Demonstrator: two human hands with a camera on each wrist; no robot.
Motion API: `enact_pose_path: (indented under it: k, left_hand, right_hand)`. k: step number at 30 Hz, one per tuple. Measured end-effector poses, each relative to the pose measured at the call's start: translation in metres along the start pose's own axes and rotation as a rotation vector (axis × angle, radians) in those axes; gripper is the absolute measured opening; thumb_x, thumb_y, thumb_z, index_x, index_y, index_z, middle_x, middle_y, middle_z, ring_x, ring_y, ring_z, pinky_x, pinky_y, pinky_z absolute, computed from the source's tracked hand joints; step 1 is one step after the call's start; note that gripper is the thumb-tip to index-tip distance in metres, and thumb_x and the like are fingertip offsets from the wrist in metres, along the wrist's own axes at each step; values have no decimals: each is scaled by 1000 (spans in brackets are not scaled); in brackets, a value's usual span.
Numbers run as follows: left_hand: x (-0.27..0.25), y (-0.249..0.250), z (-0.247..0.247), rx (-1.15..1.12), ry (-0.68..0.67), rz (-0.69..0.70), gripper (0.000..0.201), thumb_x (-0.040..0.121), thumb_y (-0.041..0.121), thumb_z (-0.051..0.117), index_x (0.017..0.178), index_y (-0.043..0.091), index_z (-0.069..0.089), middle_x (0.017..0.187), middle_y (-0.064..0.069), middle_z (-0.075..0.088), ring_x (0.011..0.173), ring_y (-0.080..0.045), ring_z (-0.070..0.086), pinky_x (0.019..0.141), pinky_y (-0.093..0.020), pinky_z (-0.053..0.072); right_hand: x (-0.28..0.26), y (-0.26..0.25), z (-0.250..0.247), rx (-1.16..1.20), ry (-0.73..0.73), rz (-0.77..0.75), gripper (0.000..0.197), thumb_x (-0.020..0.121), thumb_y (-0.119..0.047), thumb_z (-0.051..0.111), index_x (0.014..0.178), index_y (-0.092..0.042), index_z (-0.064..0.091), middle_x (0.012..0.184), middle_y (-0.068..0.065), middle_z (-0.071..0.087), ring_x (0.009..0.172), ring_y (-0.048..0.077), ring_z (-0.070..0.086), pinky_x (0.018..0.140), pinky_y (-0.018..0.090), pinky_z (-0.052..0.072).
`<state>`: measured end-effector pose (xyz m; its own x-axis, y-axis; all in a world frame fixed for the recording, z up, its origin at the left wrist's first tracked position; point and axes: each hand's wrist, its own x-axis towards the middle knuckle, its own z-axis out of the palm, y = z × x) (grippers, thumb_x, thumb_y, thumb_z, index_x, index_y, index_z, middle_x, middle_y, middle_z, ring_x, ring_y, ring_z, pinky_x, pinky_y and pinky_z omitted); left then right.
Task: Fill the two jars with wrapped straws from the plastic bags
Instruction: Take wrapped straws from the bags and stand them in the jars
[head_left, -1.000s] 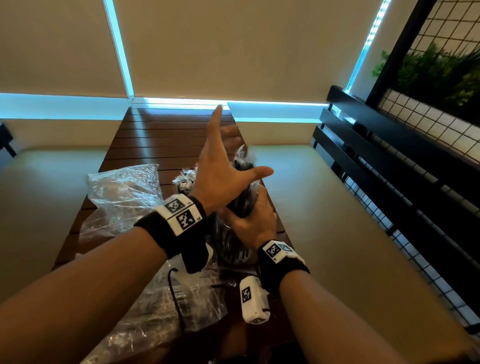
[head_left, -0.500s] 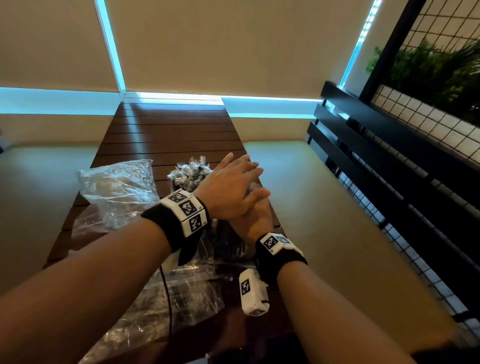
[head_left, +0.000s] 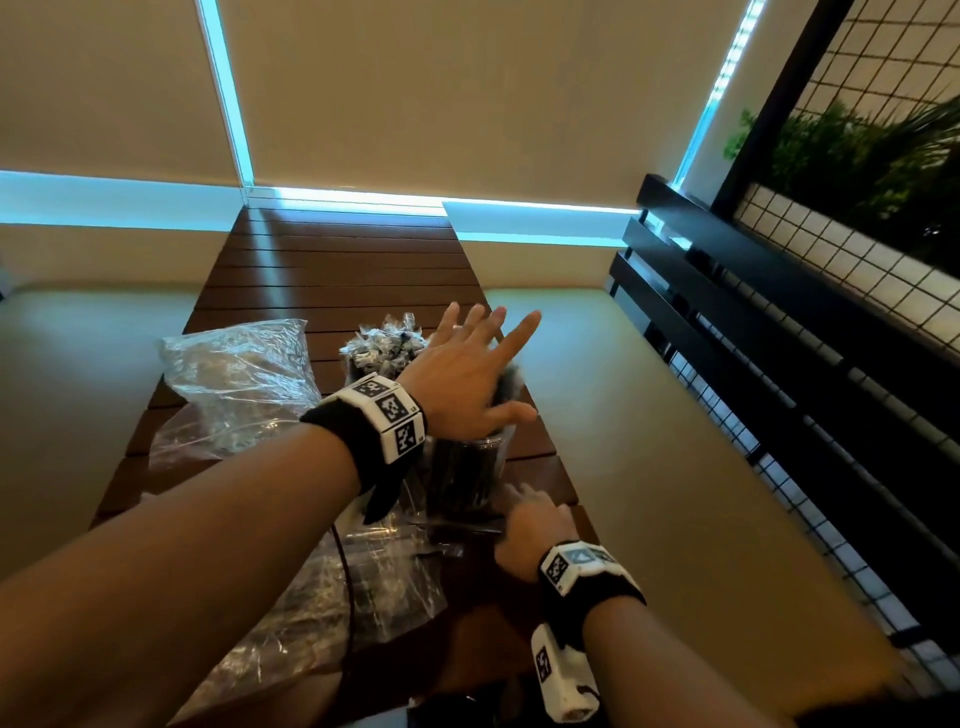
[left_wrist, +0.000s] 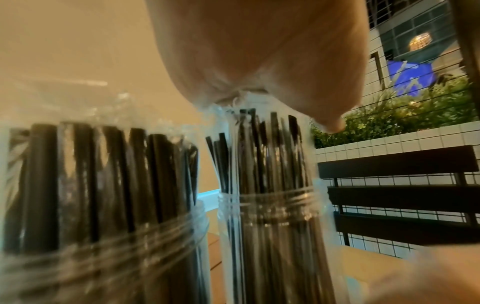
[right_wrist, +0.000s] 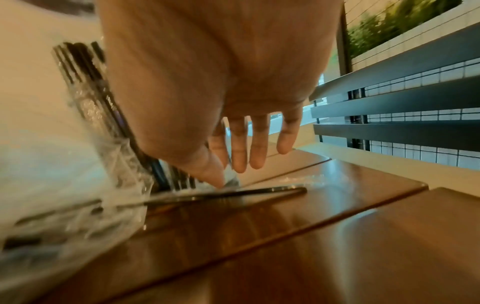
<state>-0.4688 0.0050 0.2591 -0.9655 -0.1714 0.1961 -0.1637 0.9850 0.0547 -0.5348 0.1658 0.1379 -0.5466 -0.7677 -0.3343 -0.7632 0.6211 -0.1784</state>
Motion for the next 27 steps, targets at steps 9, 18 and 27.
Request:
enact_pose_path:
  k: [9, 18, 27]
  left_hand:
    - [-74, -4, -35, -193, 623, 66, 28, 91, 36, 57, 107, 13, 58, 94, 0, 55, 77, -13, 50, 69, -29, 47]
    - [-173, -66, -2, -125, -461, -413, 89, 69, 42, 62, 149, 36, 24, 144, 0, 35, 123, -27, 49, 91, -41, 50]
    - [-246, -95, 64, -195, -680, -585, 168, 43, 54, 95, 130, 42, -49, 162, -11, -24, 152, -32, -6, 119, -57, 21]
  right_hand:
    - [-4, -15, 16, -55, 19, -122, 37, 87, -26, 56, 124, -20, 55, 125, 10, 54, 107, 38, 60, 85, 44, 50]
    - [-12, -74, -5, -49, 40, -391, 37, 90, -39, 50, 123, -23, 54, 118, 3, 53, 104, 32, 62, 86, 44, 54]
    - [5, -139, 9, -252, -119, -539, 61, 72, -63, 66, 125, -36, 52, 120, -3, 65, 106, 26, 64, 89, 36, 54]
